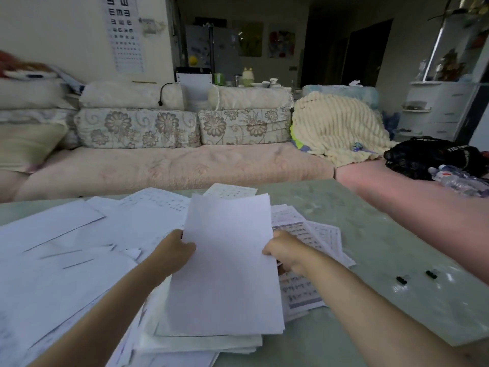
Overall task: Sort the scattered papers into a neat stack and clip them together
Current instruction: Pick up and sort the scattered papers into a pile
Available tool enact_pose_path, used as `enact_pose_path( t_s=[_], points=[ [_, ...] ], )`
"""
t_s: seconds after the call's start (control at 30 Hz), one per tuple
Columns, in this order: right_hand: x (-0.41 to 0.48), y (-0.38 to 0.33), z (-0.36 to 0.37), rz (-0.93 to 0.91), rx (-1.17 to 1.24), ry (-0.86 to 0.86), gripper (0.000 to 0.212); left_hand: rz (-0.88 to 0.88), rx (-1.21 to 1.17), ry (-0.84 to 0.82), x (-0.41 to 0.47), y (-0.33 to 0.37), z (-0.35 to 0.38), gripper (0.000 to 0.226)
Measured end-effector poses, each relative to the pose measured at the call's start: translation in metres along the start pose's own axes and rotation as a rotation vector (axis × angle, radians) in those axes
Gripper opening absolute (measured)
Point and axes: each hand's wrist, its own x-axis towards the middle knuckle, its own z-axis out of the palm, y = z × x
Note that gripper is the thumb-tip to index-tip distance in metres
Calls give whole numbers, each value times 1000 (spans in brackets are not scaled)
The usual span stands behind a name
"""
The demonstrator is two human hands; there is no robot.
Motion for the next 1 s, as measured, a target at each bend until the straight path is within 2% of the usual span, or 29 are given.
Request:
enact_pose_path(
  t_s=[0.17, 0.23, 0.33, 0.43, 0.6, 0.67, 0.73, 0.83, 0.9, 1.0],
  points=[
    [7, -1, 58, 63, -158, -8, 30, -18, 283, -8, 5, -52, -10, 13],
    [7, -1, 69, 56, -319, 21, 22, -37, 457, -14, 7, -68, -7, 22],
    [11, 1, 74, 102, -509, 97, 31, -79, 551, -40, 8, -80, -1, 30],
    [12, 1, 77, 116, -493, 109, 37, -62, 501, -45, 7, -74, 2, 31],
    [10, 7, 63, 83, -315, 85, 6, -57, 542, -31, 1, -64, 3, 49],
    [9, 7, 45, 71, -266, 114, 9, -10, 573, 4, -3, -53, 3, 58],
    [11, 10, 21, 9, -289, 165, 29, 82, 521, 67, -6, -37, 6, 62],
    [13, 21, -21, -59, -376, 291, 44, 268, 375, 90, -9, -6, 24, 53],
    [17, 35, -46, -47, -382, 355, 43, 371, 390, 41, -8, 13, 44, 47],
    [25, 61, -80, 44, -329, 424, 23, 461, 451, -81, 0, 39, 80, 48]
  ],
)
